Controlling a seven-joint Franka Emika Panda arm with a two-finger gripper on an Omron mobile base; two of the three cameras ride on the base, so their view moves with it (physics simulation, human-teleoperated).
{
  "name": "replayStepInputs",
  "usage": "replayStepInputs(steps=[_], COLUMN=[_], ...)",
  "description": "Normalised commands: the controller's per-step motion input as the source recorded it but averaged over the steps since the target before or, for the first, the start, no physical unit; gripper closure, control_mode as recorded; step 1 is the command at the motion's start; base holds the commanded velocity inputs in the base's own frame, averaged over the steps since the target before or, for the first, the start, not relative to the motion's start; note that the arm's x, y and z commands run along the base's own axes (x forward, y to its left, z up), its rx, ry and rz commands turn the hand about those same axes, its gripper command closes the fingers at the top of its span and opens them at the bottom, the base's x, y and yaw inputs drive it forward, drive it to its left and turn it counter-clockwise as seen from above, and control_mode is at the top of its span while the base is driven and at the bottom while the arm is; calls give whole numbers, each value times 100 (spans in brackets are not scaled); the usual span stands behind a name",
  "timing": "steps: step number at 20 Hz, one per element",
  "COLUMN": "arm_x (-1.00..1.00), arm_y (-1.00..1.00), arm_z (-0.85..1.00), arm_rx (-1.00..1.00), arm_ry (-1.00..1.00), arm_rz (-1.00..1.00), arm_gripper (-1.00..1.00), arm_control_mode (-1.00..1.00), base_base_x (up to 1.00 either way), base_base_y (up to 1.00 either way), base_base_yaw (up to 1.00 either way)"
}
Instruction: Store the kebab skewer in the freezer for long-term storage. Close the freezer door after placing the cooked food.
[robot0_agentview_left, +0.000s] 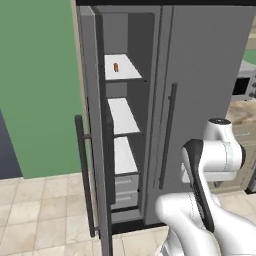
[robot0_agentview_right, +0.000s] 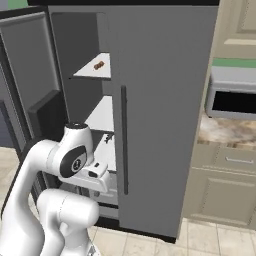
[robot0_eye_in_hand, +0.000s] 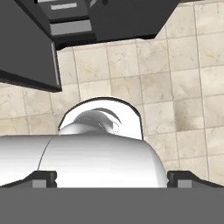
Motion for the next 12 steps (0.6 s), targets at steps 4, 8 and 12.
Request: replayStepInputs(steps=[4, 8, 12], arm_x=[0, 0, 0], arm_y=[0, 0, 0], arm_z=[0, 0, 0], arm_rx=[0, 0, 0], arm_ry=[0, 0, 0], arm_rz=[0, 0, 0], arm_gripper=[-100, -100, -100], arm_control_mode=[100, 100, 100], base_base_x=[-16, -20, -7], base_base_y=[34, 18, 33], base_base_yaw=[-7, -3, -4])
